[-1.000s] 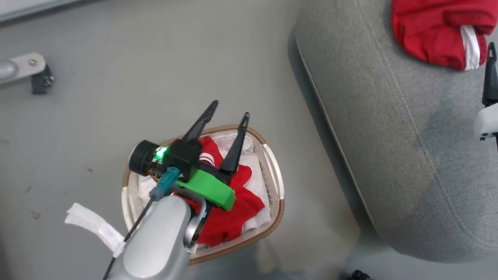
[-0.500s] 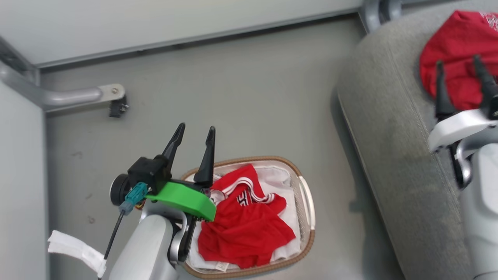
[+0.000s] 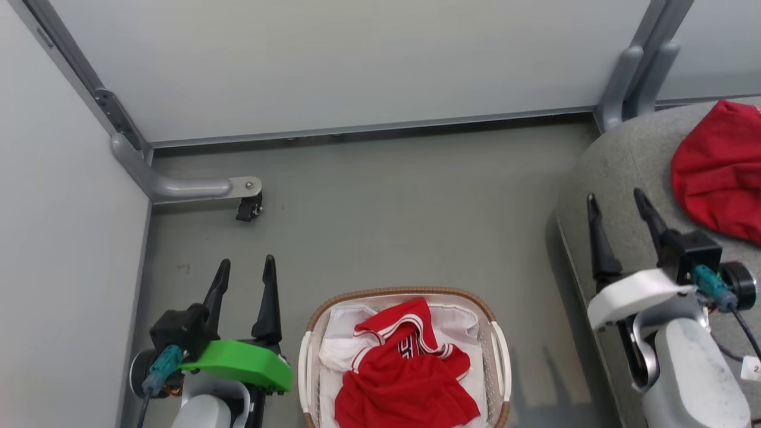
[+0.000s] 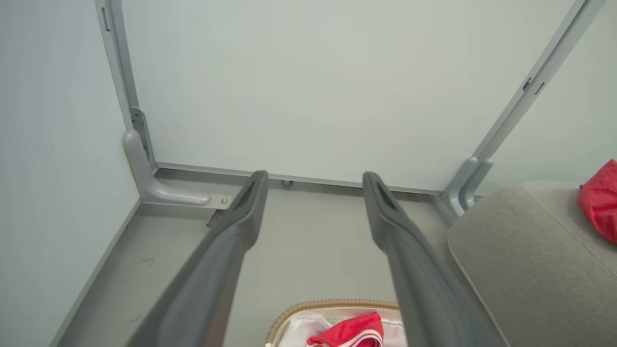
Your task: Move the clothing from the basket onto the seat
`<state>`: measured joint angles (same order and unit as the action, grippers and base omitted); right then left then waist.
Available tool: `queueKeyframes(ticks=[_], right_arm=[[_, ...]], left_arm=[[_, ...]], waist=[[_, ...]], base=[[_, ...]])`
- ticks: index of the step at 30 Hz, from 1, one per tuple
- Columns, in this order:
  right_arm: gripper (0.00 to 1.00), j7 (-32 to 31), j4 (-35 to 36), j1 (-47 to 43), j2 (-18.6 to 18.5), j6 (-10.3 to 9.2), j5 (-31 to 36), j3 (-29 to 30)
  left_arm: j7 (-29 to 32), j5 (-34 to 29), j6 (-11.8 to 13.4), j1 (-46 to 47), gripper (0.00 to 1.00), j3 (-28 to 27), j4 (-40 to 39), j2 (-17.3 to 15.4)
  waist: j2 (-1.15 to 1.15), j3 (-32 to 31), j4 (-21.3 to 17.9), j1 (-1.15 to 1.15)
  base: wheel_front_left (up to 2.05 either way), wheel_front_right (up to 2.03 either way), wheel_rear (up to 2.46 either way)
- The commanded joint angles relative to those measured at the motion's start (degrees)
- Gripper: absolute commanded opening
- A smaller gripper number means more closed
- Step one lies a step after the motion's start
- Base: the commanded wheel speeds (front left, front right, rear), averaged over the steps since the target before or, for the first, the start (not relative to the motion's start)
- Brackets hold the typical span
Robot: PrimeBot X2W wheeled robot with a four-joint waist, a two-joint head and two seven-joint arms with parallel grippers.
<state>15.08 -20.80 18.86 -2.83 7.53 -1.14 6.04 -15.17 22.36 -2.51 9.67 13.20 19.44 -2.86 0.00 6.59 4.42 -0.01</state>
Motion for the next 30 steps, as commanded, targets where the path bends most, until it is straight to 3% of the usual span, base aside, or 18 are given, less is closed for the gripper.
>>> queueKeyframes(ticks=[1, 13, 30], right_arm=[[1.00, 0.1, 0.1, -2.5, -0.2, -0.08, -1.8, -0.8], [1.00, 0.1, 2.3, -12.2, -0.2, -0.08, -7.3, -1.1], [1.00, 0.1, 2.7, -13.0, -0.2, -0.08, -7.9, -3.2]], left_arm=[[0.0, -0.6, 0.3, -1.7, 1.00, -0.9, -0.6, -0.1], [0.0, -0.7, 0.8, -9.6, 1.00, -4.2, -4.8, -0.1], [0.0, -1.4, 0.6, -8.9, 1.00, -3.7, -4.2, -0.1]], waist=[[0.00, -2.5, 1.5, 0.01], [0.00, -5.7, 1.4, 0.01], [0.00, -5.8, 1.1, 0.01]], base=[[0.00, 0.00, 0.00], [0.00, 0.00, 0.00], [0.00, 0.00, 0.00]])
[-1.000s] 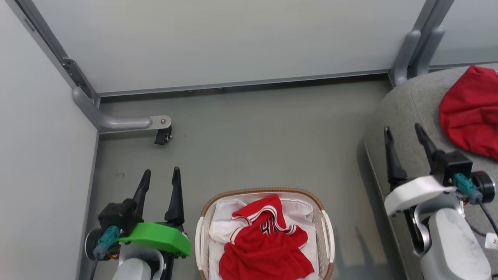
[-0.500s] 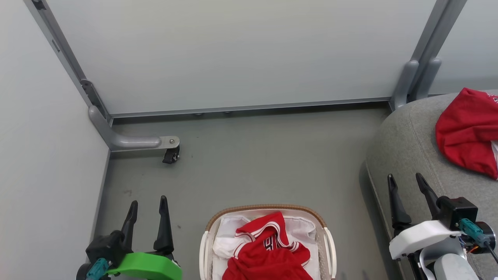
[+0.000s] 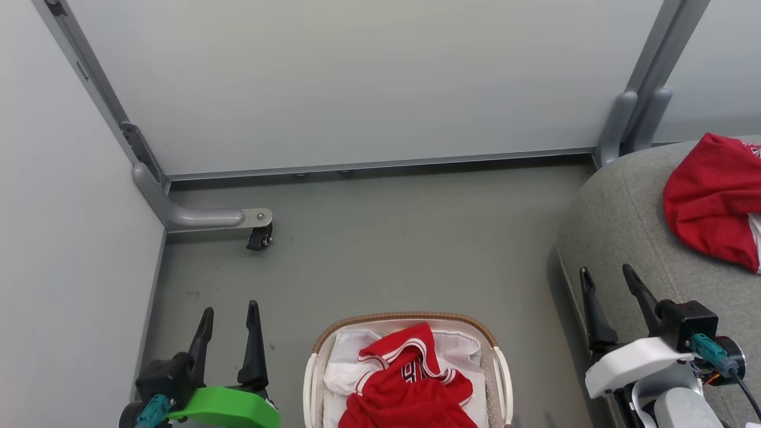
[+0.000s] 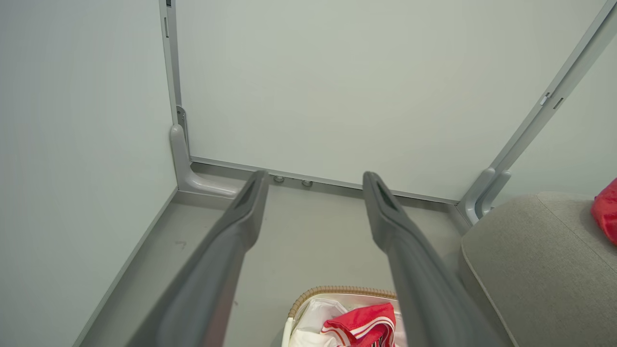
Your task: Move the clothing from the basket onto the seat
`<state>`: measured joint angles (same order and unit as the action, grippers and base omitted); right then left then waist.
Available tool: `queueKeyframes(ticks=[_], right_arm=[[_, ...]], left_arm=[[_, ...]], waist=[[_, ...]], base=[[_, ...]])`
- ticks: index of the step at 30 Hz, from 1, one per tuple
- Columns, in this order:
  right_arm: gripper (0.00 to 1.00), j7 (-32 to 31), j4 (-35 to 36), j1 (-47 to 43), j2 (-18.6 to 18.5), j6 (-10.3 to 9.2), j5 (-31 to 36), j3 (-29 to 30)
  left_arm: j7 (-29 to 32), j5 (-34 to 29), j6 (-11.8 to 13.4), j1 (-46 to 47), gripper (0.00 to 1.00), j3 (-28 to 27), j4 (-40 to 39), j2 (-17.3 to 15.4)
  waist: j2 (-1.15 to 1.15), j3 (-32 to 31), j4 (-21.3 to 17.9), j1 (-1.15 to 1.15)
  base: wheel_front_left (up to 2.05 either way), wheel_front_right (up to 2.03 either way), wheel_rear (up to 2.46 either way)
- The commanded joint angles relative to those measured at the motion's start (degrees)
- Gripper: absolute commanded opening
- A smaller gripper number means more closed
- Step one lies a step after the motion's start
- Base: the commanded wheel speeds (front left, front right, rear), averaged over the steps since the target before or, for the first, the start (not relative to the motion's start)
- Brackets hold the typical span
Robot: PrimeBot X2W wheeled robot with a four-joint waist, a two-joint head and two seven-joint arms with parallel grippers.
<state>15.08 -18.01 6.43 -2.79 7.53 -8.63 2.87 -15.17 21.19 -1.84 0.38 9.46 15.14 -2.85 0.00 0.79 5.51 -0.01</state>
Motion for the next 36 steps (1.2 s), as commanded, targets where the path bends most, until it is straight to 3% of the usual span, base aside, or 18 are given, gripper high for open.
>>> queueKeyframes(ticks=[1, 23, 36], right_arm=[[1.00, 0.1, -0.1, -0.6, -0.2, -0.08, -0.5, -0.1], [1.00, 0.1, 0.1, 0.9, -0.2, -0.08, -0.5, 0.4], [1.00, 0.1, 3.1, 8.5, -0.2, -0.08, 2.8, 2.7]], left_arm=[[0.0, -0.2, -0.1, 0.4, 1.00, 0.1, 0.1, -0.1], [0.0, -1.8, -1.1, 3.1, 1.00, 3.1, 1.4, -0.1], [0.0, -6.8, -1.9, 19.7, 1.00, 14.5, 13.4, -0.1]], waist=[[0.00, 0.0, 0.0, 0.01], [0.00, 1.6, -0.8, 0.01], [0.00, 15.0, -5.7, 0.01]], base=[[0.00, 0.00, 0.00], [0.00, 0.00, 0.00], [0.00, 0.00, 0.00]])
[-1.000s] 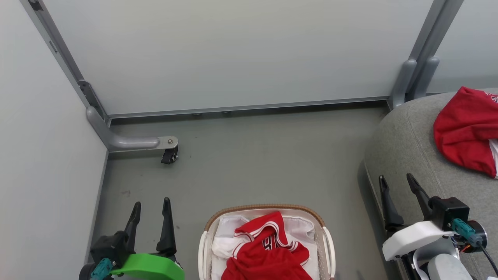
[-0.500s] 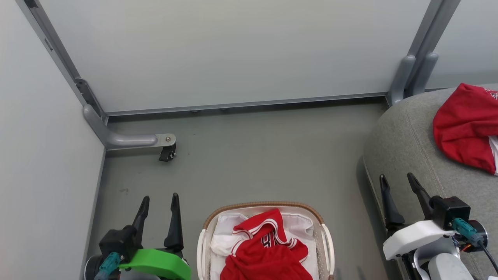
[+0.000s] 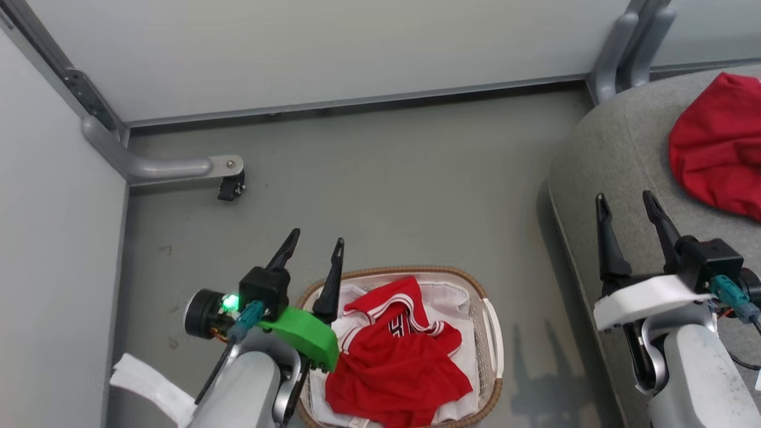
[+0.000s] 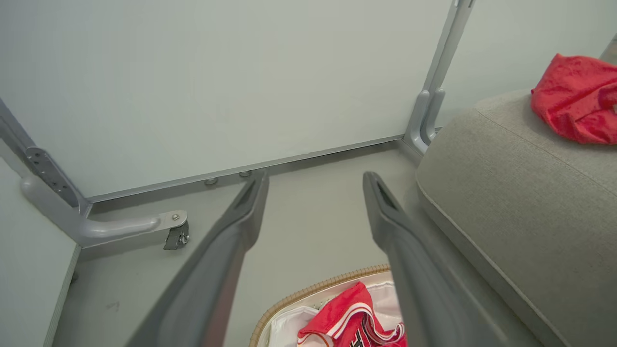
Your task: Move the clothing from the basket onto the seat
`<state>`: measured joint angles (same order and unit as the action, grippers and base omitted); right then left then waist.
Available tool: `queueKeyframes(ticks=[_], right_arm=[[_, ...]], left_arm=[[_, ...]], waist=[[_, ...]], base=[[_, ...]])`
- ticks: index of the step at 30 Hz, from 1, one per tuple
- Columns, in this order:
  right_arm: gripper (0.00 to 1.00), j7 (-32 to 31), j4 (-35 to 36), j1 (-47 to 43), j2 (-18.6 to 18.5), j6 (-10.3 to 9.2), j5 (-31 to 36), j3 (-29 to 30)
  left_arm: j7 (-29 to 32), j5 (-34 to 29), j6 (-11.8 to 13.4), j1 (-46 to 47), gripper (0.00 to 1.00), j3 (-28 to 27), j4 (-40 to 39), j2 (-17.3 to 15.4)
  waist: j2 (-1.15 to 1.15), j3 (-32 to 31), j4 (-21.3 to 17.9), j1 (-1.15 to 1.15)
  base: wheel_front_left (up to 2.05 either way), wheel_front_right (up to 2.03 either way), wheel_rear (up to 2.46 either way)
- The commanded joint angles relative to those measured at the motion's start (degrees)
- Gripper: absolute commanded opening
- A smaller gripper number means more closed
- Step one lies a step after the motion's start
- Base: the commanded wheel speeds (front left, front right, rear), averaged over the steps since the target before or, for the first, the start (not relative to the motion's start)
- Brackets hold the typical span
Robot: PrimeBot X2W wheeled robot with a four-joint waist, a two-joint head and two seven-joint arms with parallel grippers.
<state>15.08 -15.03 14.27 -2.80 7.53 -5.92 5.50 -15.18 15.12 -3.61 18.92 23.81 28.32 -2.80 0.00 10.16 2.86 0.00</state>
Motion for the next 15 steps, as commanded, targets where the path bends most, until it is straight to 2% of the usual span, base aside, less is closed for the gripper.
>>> queueKeyframes(ticks=[1, 5, 15], right_arm=[[1.00, 0.1, 0.4, 1.4, -0.2, -0.08, 0.2, -0.1], [1.00, 0.1, 1.2, 4.7, -0.2, -0.08, -0.1, -1.3], [1.00, 0.1, 4.8, 11.2, -0.1, -0.08, -1.2, -4.9]], left_arm=[[0.0, -1.2, 0.1, 2.5, 1.00, 1.0, 1.3, -0.2], [0.0, -1.6, 0.2, 7.1, 1.00, 4.7, 6.1, -0.2], [0.1, -0.5, -2.4, 16.3, 1.00, 15.7, 24.0, -0.3]], waist=[[0.00, 7.0, -3.6, 0.00], [0.00, 12.8, -6.4, 0.00], [0.00, 25.1, -12.9, 0.00]], base=[[0.00, 0.00, 0.00], [0.00, 0.00, 0.00], [0.00, 0.00, 0.00]])
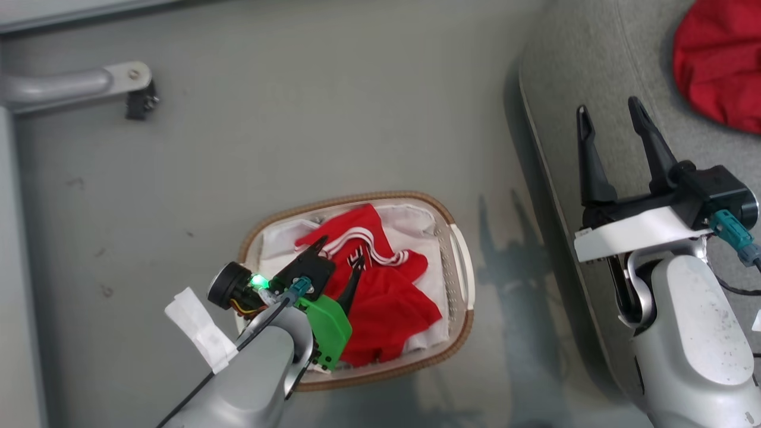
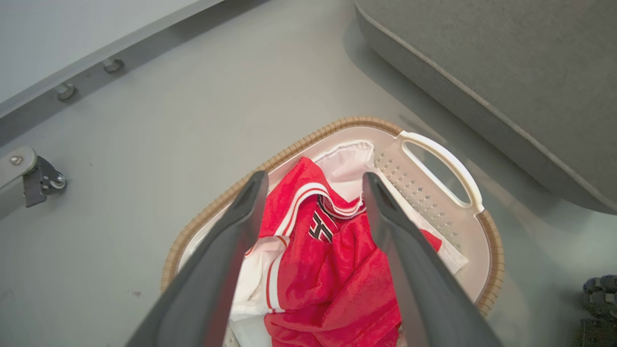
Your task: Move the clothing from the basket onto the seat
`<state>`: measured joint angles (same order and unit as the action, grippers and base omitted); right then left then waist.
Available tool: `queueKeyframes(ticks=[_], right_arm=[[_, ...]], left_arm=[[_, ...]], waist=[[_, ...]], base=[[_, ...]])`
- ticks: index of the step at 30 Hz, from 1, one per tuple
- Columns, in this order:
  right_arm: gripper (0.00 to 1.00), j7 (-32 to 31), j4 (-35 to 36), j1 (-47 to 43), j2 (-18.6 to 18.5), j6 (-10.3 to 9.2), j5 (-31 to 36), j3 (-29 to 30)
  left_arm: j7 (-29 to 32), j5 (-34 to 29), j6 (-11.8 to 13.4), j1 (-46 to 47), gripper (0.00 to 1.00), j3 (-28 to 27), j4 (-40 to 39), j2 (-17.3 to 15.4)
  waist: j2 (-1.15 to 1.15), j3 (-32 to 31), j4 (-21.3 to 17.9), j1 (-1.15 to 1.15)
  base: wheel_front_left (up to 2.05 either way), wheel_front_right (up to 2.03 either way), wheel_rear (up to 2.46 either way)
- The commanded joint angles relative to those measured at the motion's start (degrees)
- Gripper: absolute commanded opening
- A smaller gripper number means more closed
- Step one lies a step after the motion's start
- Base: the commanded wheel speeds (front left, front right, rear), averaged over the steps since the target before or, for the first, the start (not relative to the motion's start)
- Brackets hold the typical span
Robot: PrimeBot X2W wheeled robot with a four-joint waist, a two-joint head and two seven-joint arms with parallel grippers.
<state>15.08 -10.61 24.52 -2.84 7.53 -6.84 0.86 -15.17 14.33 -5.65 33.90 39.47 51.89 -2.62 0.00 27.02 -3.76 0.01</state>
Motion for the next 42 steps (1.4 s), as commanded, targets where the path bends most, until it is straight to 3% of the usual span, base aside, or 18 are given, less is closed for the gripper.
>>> queueKeyframes(ticks=[1, 10, 20, 31, 32, 34, 42], right_arm=[[1.00, 0.1, 0.7, 1.3, -0.1, -0.08, -0.2, -0.5], [1.00, 0.1, 4.4, 4.1, -0.1, -0.08, -0.5, -3.2], [1.00, 0.1, 7.2, 5.3, -0.1, -0.08, -2.8, -6.8], [1.00, 0.1, 7.1, 5.4, -0.1, -0.08, -4.2, -9.5], [1.00, 0.1, 7.0, 5.4, -0.1, -0.08, -4.2, -9.5], [1.00, 0.1, 6.6, 5.3, -0.1, -0.08, -4.2, -9.6], [1.00, 0.1, 4.6, 4.2, -0.1, -0.08, -3.1, -8.6]], left_arm=[[0.3, 0.1, -0.3, 2.2, 1.00, 1.0, 1.9, -0.5], [0.2, -1.7, -0.5, 8.2, 1.00, 6.1, 11.8, -0.5], [0.0, -0.6, -0.7, 11.7, 1.00, 5.7, 17.9, -1.9], [3.2, 1.8, -1.4, 12.7, 0.98, 5.5, 21.0, -3.4], [3.7, 2.1, -1.4, 12.3, 0.44, 5.4, 21.2, -3.4], [4.1, 2.4, -1.6, 11.6, 0.00, 5.7, 21.4, -3.4], [1.7, 4.6, -1.9, 8.9, 0.00, 5.8, 21.2, -2.5]], waist=[[0.00, 9.1, -6.8, -0.01], [0.00, 16.6, -11.5, -0.01], [0.00, 21.8, -15.7, -0.01], [0.00, 23.1, -18.2, -0.01], [0.00, 23.1, -18.2, -0.01], [0.00, 22.7, -18.2, -0.01], [0.00, 18.3, -16.1, -0.01]], base=[[0.00, 0.00, 0.00], [0.00, 0.00, 0.00], [0.00, 0.00, 0.00], [0.00, 0.00, 0.00], [0.00, 0.00, 0.00], [0.00, 0.00, 0.00], [0.00, 0.00, 0.00]])
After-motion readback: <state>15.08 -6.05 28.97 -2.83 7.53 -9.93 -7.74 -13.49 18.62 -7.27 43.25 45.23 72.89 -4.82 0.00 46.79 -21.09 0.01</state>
